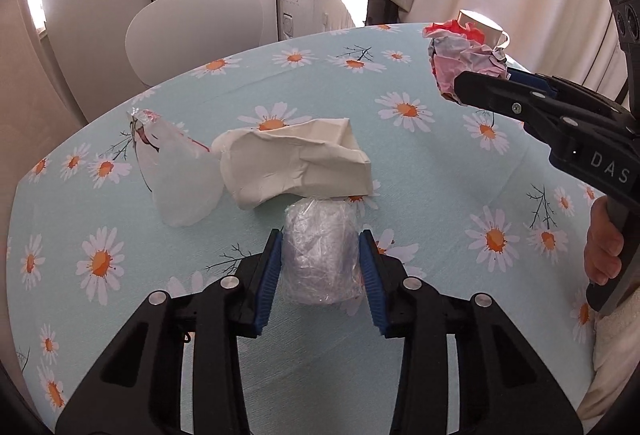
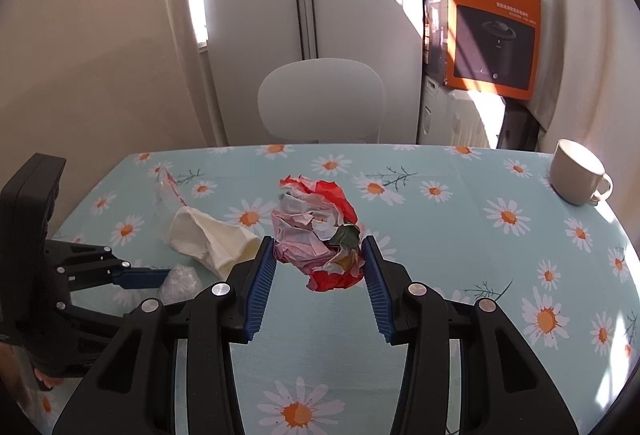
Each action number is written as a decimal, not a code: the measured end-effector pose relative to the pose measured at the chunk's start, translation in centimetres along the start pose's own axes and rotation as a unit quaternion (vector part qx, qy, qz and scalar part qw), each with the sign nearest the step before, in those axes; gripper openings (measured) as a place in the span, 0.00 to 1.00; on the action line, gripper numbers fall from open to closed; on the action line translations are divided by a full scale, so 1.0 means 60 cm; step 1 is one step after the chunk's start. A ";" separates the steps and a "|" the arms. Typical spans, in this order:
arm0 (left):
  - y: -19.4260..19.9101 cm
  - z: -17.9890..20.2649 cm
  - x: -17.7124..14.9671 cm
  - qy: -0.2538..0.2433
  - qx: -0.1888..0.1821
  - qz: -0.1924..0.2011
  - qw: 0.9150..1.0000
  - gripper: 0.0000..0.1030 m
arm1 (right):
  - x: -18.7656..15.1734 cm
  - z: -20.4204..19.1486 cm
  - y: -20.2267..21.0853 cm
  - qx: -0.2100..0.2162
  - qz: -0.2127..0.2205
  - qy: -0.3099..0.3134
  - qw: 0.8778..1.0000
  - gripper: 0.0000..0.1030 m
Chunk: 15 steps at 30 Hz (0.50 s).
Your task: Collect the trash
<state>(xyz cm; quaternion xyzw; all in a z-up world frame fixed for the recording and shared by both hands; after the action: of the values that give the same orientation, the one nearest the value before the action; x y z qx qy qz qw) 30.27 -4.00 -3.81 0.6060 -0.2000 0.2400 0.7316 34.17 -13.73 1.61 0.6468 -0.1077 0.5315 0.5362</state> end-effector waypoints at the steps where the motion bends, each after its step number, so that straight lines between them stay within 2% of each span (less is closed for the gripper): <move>1: 0.007 -0.002 -0.003 0.002 -0.001 0.003 1.000 0.39 | 0.001 -0.001 0.001 -0.002 0.000 0.002 1.000 0.40; 15: 0.083 -0.046 -0.024 -0.006 0.029 0.070 0.997 0.39 | 0.017 -0.090 0.025 0.007 0.006 0.059 0.998 0.40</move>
<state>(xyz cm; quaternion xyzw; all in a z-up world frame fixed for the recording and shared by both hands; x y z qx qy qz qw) 26.18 -0.70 -1.23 0.6129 -0.2388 0.2926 0.6941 30.42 -9.53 2.51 0.6175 -0.0762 0.5729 0.5336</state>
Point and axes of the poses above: each gripper's, at about its wrist camera, not at the fingertips, and y roughly against the way its jaws point, z to its right, x to its top, the point moved 9 cm from there along -y, roughly the way its jaws point, and after that the axes turned 15 degrees about y, right-handed, at the moved point
